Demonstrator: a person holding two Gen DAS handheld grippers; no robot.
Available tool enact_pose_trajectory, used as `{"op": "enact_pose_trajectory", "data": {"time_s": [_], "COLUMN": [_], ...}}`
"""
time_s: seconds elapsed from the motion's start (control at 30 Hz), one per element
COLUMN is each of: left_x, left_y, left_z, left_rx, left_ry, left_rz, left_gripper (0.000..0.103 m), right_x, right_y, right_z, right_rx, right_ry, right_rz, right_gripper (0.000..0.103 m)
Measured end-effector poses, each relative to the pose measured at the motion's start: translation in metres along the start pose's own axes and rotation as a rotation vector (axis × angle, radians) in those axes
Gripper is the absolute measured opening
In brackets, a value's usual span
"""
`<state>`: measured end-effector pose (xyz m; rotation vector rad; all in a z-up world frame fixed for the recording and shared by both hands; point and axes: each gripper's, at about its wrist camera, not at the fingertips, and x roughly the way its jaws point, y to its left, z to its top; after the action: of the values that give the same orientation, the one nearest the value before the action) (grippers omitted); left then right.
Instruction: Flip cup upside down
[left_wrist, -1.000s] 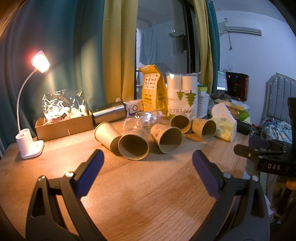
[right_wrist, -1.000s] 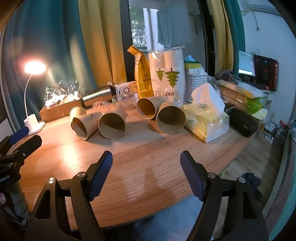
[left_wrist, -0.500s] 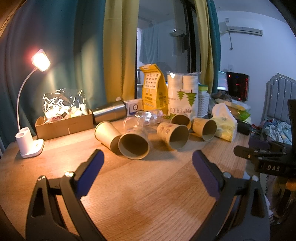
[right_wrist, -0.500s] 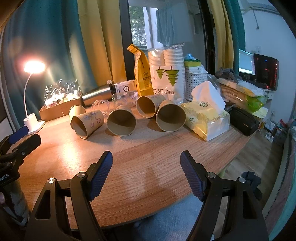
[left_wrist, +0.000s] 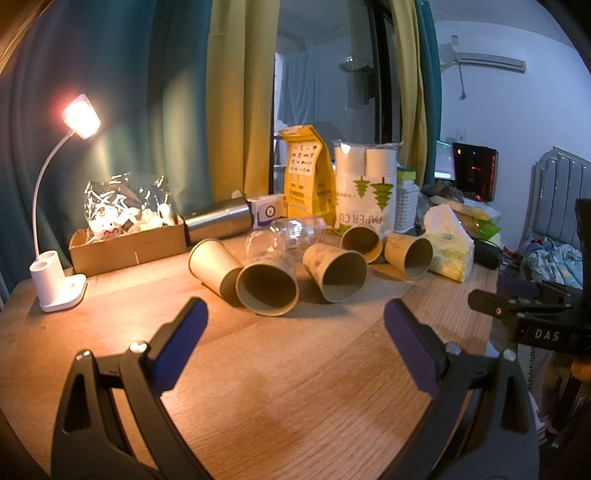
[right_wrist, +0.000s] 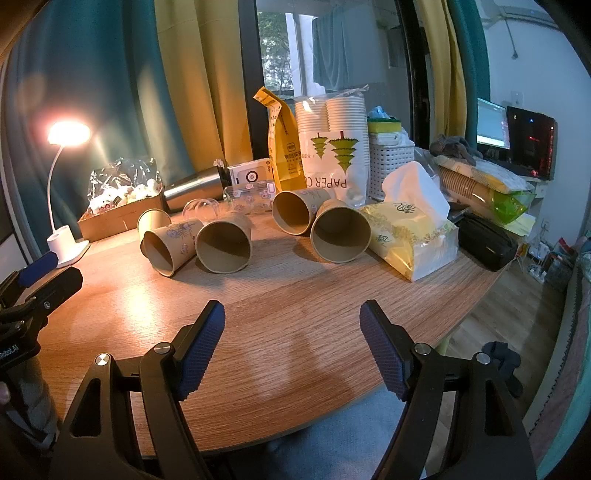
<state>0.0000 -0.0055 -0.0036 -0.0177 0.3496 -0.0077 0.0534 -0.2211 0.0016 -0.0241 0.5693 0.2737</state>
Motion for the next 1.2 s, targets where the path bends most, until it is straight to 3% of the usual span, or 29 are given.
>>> {"op": "enact_pose_trajectory", "data": {"time_s": [1.2], "left_x": [-0.0002], "left_y": [0.0011], "left_z": [-0.0009], "left_rx": [-0.005], "left_ry": [0.002], "left_rz": [-0.001], "left_gripper": [0.097], "right_x": [0.0003], "right_y": [-0.0006], "right_z": [0.0001], "right_rx": [0.001], "right_ry": [0.002], "right_rz": [-0.001], "right_gripper": [0.078]}}
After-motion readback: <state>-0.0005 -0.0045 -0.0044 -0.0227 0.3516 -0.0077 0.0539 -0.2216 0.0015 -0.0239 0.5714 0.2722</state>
